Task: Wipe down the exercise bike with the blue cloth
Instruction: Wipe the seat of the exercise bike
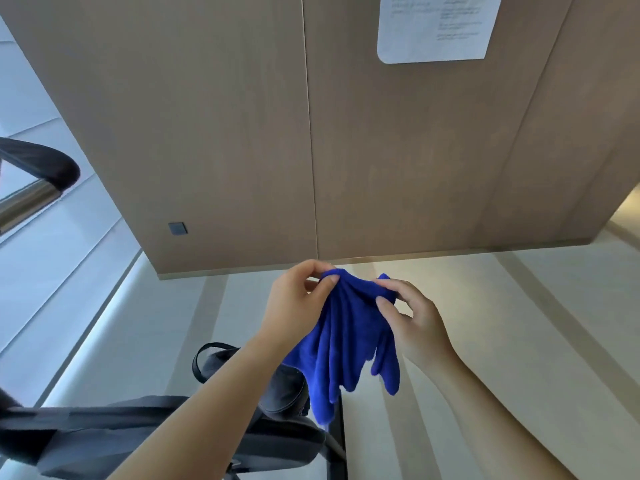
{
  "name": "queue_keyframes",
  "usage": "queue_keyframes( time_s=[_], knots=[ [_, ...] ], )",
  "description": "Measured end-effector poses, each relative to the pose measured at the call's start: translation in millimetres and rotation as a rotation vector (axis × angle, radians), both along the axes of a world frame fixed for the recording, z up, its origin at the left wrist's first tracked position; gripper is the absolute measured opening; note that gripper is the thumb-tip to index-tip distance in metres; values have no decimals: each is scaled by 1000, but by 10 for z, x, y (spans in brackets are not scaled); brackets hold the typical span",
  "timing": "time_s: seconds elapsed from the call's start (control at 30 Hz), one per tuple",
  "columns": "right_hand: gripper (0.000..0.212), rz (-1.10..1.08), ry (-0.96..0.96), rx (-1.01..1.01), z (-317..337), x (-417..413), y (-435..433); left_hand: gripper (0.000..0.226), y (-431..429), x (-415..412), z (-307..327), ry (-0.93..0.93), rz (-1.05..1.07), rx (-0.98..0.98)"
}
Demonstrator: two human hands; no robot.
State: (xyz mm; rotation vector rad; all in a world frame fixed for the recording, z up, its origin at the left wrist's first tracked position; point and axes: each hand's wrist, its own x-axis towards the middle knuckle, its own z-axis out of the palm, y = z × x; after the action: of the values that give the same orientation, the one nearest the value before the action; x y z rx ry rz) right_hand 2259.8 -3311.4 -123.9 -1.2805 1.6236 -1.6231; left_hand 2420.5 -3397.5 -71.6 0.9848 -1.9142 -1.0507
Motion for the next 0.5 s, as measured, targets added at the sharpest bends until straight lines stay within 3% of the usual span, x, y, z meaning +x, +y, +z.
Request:
queue_keyframes(
  time_s=[0.07, 0.2, 0.27, 0.33, 0.5],
  knots=[
    [30, 14, -4, 13, 6, 45, -116, 13, -170, -12, 53, 28, -18, -22],
    [74, -61, 216, 149, -22, 59, -401, 23, -454, -87, 105, -17, -124, -139],
    [83, -96, 244, 206, -61, 55, -524, 26, -571, -166, 117, -12, -172, -183],
    [73, -165, 244, 213, -101, 33, -602, 30, -685, -240, 136, -7, -204, -232],
    [14, -357, 394, 115, -109, -149, -642, 29, -923, -427, 145, -8, -266, -258]
  ],
)
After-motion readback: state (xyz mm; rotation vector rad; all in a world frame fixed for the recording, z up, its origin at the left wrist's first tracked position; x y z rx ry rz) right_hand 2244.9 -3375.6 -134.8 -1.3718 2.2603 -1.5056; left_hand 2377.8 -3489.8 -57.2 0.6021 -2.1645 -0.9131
